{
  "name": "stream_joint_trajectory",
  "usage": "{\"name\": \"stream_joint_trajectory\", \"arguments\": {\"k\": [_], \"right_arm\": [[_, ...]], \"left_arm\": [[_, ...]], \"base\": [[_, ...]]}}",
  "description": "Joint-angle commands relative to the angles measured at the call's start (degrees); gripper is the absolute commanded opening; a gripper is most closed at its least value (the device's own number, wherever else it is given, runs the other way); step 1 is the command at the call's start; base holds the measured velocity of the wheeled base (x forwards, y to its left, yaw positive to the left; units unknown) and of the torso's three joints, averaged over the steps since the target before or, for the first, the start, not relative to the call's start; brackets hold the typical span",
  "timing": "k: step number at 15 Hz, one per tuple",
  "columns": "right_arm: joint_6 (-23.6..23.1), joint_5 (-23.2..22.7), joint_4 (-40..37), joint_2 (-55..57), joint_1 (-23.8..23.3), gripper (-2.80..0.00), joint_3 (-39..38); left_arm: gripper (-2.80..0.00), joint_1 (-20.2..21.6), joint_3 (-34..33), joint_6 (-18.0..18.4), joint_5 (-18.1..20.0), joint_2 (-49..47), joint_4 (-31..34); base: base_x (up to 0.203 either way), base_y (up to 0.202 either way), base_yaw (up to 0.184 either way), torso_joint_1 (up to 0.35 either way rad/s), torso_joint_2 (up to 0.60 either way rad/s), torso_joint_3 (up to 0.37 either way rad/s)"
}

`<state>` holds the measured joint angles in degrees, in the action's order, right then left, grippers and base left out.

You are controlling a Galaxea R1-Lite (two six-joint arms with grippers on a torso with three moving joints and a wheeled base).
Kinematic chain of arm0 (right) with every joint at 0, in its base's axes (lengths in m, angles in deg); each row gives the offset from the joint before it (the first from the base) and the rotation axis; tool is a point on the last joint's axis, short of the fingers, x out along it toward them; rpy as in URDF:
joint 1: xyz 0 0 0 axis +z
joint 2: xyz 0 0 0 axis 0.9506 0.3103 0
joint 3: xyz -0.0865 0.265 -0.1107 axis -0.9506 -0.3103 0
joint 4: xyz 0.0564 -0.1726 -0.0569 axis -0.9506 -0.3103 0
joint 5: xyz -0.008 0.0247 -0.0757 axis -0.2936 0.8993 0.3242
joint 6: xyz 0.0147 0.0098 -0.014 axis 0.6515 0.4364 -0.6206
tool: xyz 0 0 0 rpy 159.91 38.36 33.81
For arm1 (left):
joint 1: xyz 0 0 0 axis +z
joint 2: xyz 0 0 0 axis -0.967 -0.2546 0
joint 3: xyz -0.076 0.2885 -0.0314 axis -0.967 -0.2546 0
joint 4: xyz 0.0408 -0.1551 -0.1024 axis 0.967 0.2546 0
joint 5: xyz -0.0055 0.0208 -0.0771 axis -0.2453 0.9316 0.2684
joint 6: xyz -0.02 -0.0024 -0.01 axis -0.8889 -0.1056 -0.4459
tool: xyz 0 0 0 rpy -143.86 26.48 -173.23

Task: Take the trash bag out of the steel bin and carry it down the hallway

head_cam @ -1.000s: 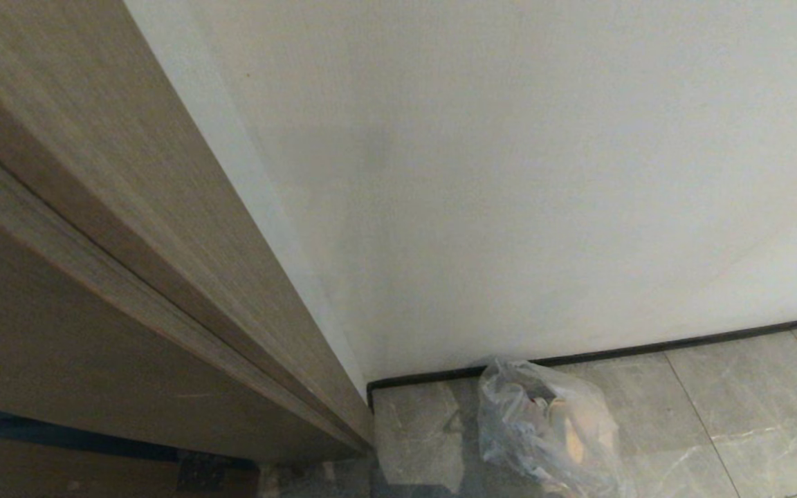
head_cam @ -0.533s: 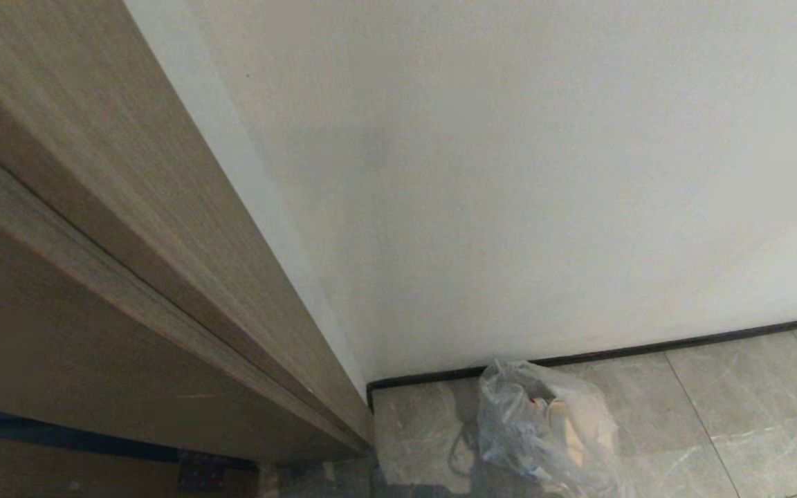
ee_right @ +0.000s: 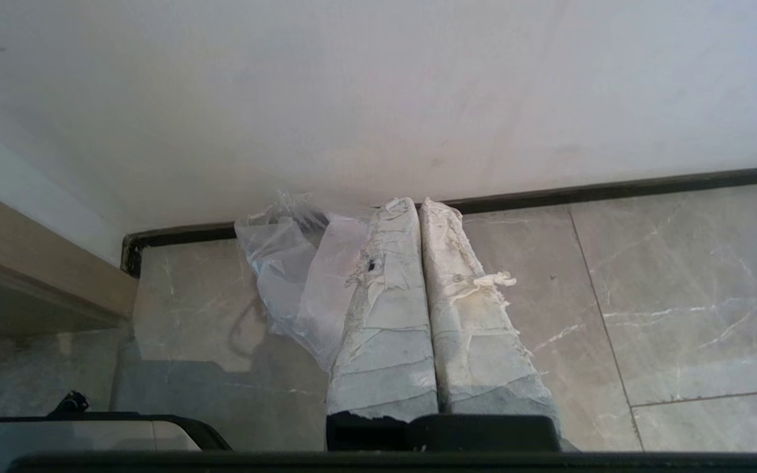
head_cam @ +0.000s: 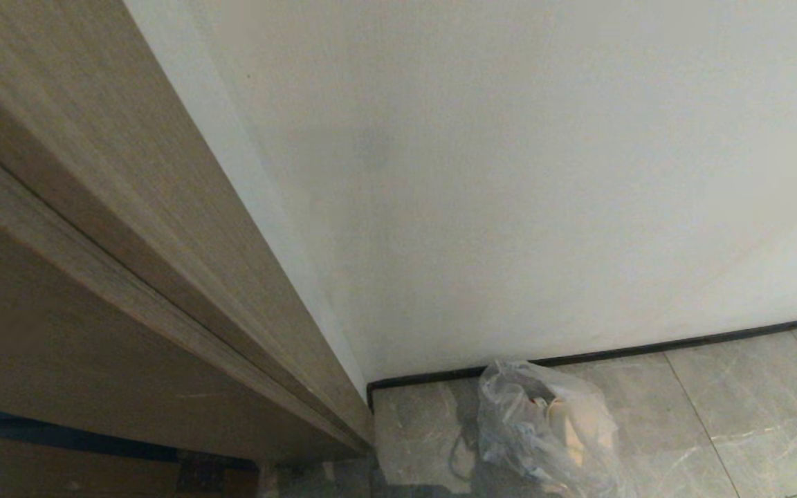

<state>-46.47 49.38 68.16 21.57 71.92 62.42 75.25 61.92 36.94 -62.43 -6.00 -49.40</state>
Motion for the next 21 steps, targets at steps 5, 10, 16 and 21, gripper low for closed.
{"name": "stream_joint_trajectory", "arguments": {"k": [5,10,16,21], "right_arm": [[0.01,-0.03,0.00,0.10,0.00,-2.80,-0.09],[0.01,-0.03,-0.05,0.10,0.00,-2.80,-0.09],[0.01,-0.03,-0.05,0.10,0.00,-2.80,-0.09],[0.01,-0.03,-0.05,0.10,0.00,-2.80,-0.09]], "left_arm": [[-2.80,0.00,0.00,0.00,0.00,0.00,0.01],[-2.80,0.00,0.00,0.01,0.09,0.00,0.17],[-2.80,0.00,0.00,0.00,0.09,0.00,0.10],[-2.80,0.00,0.00,0.08,0.09,0.09,0.10]], "base": [[0.000,0.000,0.000,0.000,0.00,0.000],[0.000,0.000,0.000,0.000,0.00,0.000],[0.000,0.000,0.000,0.000,0.00,0.000],[0.000,0.000,0.000,0.000,0.00,0.000]]}}
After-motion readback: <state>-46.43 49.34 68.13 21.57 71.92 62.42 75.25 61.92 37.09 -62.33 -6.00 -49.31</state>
